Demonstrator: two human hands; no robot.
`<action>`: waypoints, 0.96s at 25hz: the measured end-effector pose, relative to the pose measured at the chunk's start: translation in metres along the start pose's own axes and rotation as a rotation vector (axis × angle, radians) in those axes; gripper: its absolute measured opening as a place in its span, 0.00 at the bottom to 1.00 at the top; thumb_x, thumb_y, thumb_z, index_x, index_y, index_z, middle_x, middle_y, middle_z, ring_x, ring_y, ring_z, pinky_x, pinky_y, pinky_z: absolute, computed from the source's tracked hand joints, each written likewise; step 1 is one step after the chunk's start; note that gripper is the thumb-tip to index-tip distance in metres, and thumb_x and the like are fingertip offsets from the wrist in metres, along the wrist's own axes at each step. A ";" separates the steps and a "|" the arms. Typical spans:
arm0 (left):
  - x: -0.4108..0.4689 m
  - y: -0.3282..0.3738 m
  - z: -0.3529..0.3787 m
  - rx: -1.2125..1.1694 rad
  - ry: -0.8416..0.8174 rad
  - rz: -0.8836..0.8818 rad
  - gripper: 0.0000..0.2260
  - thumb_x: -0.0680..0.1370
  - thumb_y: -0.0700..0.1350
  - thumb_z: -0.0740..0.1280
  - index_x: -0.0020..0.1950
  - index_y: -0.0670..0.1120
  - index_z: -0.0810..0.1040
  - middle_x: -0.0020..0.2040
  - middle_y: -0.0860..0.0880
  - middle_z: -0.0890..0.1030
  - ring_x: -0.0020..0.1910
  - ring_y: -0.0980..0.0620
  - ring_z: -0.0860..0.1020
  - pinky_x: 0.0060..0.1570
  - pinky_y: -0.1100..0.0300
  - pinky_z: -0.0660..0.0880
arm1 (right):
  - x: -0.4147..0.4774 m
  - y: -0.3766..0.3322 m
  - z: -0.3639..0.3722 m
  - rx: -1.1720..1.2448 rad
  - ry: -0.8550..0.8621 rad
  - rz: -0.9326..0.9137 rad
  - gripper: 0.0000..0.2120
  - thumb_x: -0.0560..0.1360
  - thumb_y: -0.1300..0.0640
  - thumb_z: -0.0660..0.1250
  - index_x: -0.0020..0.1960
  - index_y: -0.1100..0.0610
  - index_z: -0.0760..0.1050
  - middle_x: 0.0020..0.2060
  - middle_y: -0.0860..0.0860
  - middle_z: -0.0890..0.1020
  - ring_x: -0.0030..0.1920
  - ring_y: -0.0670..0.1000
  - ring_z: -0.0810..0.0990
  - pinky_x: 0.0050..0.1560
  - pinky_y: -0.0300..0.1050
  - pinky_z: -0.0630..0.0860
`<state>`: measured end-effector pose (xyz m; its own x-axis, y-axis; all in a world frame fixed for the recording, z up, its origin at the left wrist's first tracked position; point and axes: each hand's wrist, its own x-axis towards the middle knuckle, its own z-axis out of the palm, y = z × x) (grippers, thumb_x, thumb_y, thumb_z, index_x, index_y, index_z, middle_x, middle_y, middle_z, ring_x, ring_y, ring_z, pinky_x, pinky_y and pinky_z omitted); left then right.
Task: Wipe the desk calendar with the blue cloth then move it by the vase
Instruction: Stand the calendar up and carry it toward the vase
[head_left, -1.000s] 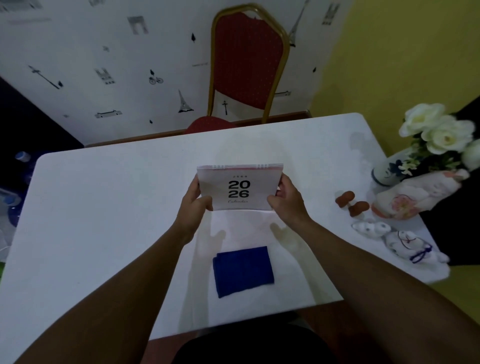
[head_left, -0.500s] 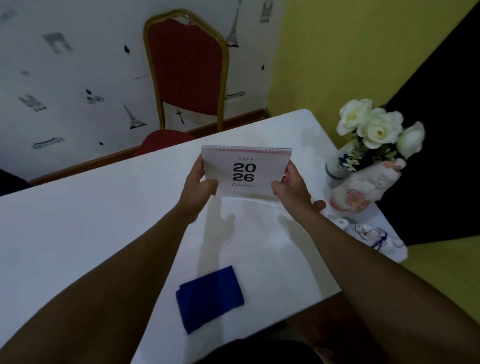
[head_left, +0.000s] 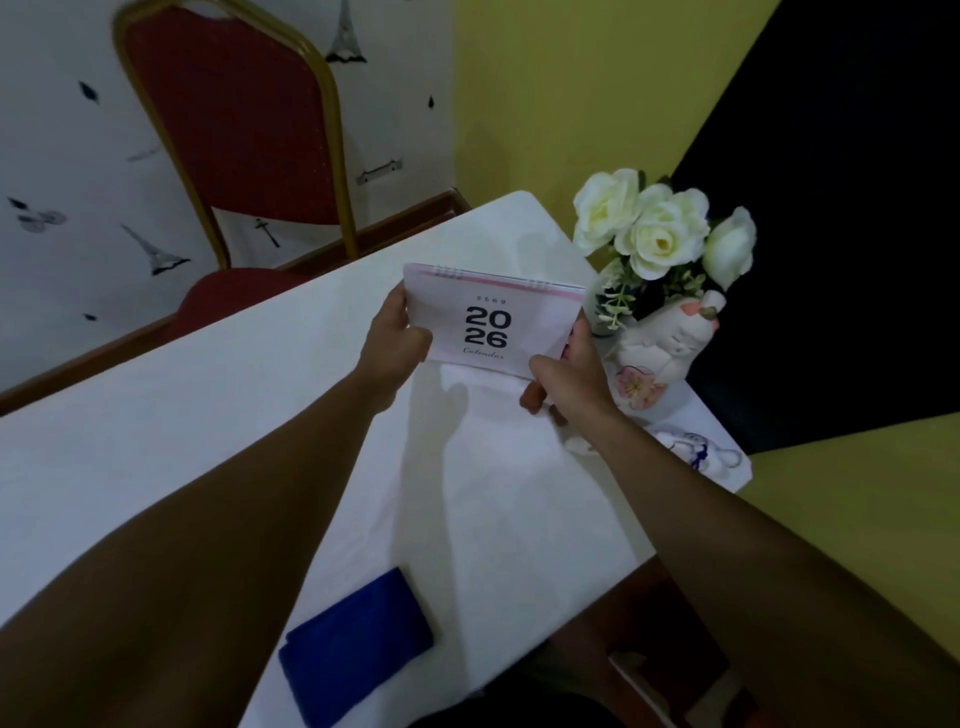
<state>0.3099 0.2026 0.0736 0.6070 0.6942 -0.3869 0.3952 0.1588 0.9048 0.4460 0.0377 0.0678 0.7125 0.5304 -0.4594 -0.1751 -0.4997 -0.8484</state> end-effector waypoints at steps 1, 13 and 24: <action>0.002 0.000 0.003 0.013 -0.004 0.005 0.36 0.73 0.27 0.60 0.75 0.55 0.67 0.61 0.56 0.77 0.59 0.50 0.77 0.61 0.38 0.80 | 0.000 0.001 -0.002 0.000 -0.001 0.004 0.38 0.68 0.65 0.60 0.74 0.41 0.60 0.50 0.59 0.85 0.35 0.67 0.86 0.19 0.39 0.71; -0.006 -0.013 0.011 0.142 0.114 -0.033 0.31 0.81 0.34 0.62 0.82 0.53 0.62 0.80 0.50 0.70 0.79 0.42 0.69 0.73 0.35 0.69 | -0.016 0.016 0.002 0.049 0.180 -0.067 0.27 0.63 0.68 0.61 0.47 0.37 0.77 0.48 0.43 0.84 0.38 0.41 0.85 0.27 0.42 0.82; 0.008 0.004 0.023 0.205 0.021 -0.025 0.32 0.81 0.32 0.60 0.83 0.51 0.61 0.82 0.49 0.67 0.80 0.41 0.67 0.73 0.33 0.69 | -0.015 0.027 -0.004 -0.006 0.258 -0.046 0.30 0.71 0.67 0.68 0.71 0.49 0.74 0.64 0.49 0.81 0.66 0.52 0.79 0.66 0.55 0.79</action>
<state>0.3323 0.1929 0.0695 0.5817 0.7066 -0.4029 0.5433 0.0311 0.8390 0.4333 0.0137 0.0525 0.8696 0.3604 -0.3375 -0.1353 -0.4834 -0.8649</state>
